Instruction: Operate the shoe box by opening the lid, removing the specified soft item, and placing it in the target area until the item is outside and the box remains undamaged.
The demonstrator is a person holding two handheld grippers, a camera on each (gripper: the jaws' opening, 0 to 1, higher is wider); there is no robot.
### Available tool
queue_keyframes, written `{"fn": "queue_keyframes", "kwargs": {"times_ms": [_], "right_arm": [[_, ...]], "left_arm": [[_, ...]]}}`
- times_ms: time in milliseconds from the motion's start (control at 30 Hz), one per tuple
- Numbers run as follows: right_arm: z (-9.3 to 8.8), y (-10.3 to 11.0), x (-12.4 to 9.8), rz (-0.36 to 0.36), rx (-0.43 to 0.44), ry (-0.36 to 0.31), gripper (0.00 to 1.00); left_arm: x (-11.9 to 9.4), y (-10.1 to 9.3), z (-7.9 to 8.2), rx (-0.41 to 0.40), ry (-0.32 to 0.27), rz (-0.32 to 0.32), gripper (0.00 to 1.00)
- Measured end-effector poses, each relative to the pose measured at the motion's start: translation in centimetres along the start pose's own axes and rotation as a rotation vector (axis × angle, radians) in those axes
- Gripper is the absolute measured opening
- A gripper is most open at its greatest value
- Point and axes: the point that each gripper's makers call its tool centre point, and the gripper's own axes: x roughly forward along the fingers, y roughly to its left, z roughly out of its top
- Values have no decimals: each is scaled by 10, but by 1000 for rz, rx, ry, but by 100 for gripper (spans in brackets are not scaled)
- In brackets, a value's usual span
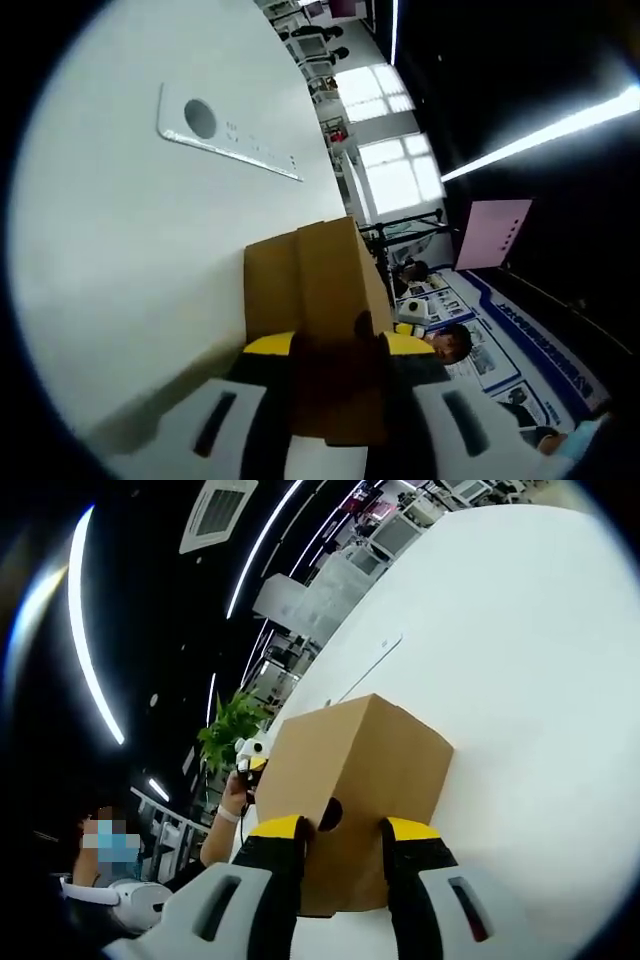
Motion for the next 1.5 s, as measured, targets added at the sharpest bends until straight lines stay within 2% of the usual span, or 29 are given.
{"fn": "queue_keyframes", "kwargs": {"times_ms": [700, 867, 1033, 1233, 1500], "right_arm": [[1, -1, 1, -12, -10, 24, 31], [0, -1, 1, -6, -13, 15, 31], [-2, 2, 2, -4, -18, 11, 31], [0, 1, 3, -1, -19, 10, 31], [11, -5, 0, 9, -23, 14, 31]], "left_arm": [[-1, -5, -22, 1, -14, -14, 32], [-2, -3, -18, 14, -20, -22, 32], [-1, -5, -22, 10, -31, -35, 32], [-1, -6, -25, 5, -44, -32, 32], [-2, -9, -31, 8, -46, -30, 32]]}}
